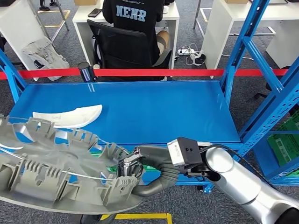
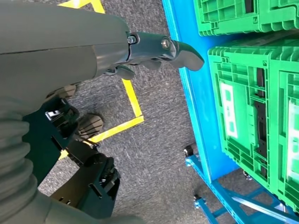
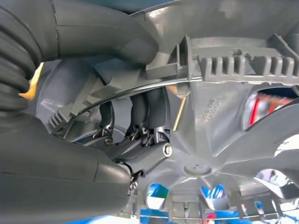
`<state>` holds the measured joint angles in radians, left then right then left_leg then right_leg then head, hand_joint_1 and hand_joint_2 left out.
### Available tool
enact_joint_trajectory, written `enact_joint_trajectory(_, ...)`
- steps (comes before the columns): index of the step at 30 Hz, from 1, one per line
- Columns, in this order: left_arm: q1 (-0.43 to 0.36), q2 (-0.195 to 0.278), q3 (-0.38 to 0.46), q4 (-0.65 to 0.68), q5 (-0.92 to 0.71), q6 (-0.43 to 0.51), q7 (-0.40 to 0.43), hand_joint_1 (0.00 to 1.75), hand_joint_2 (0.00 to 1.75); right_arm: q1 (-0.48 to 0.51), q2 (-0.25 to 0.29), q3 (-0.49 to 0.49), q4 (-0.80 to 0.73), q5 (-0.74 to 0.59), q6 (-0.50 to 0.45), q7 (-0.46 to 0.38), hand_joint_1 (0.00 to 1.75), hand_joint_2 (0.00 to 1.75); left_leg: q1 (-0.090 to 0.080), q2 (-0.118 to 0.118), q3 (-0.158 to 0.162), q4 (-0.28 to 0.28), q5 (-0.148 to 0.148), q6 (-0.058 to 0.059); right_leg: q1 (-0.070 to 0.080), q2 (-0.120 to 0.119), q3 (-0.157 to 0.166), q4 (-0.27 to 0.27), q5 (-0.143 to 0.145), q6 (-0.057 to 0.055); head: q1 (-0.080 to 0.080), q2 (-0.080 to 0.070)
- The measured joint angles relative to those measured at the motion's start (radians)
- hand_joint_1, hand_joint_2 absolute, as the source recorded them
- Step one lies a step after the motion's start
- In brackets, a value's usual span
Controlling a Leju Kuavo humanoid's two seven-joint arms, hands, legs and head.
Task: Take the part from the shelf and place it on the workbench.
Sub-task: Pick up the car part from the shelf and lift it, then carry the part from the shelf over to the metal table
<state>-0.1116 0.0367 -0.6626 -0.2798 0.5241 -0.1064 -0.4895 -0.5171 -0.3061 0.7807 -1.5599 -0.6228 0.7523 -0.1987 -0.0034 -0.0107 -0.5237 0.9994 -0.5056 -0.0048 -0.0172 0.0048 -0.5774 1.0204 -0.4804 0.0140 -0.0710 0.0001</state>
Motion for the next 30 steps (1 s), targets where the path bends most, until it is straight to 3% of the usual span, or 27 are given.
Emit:
enact_joint_trajectory(13, 0.002, 0.000, 0.000, -0.002, -0.004, 0.003, 0.011, 0.00, 1.75, 0.143, 0.051, 0.033, -0.020, -0.199, 0.053, 0.053, 1.75, 1.75, 0.000, 0.000, 0.000, 0.000, 0.000, 0.000, 0.000, 0.000, 0.000, 0.000, 0.000, 0.000, 0.000, 0.000)
enact_joint_trajectory(23, 0.004, 0.000, 0.000, -0.002, -0.002, 0.005, 0.009, 0.00, 1.75, 0.187, 0.072, 0.047, -0.029, -0.226, 0.059, 0.074, 1.75, 1.75, 0.000, 0.000, 0.000, 0.000, 0.000, 0.000, 0.000, 0.000, 0.000, 0.000, 0.000, 0.000, 0.000, 0.000)
enact_joint_trajectory(30, 0.008, 0.001, 0.000, -0.002, -0.002, 0.008, 0.001, 0.00, 1.75, 0.216, 0.075, 0.026, -0.062, -0.126, 0.053, 0.063, 1.75, 1.75, 0.000, 0.000, 0.000, 0.000, 0.000, 0.000, 0.000, 0.000, 0.000, 0.000, 0.000, 0.000, 0.000, 0.000)
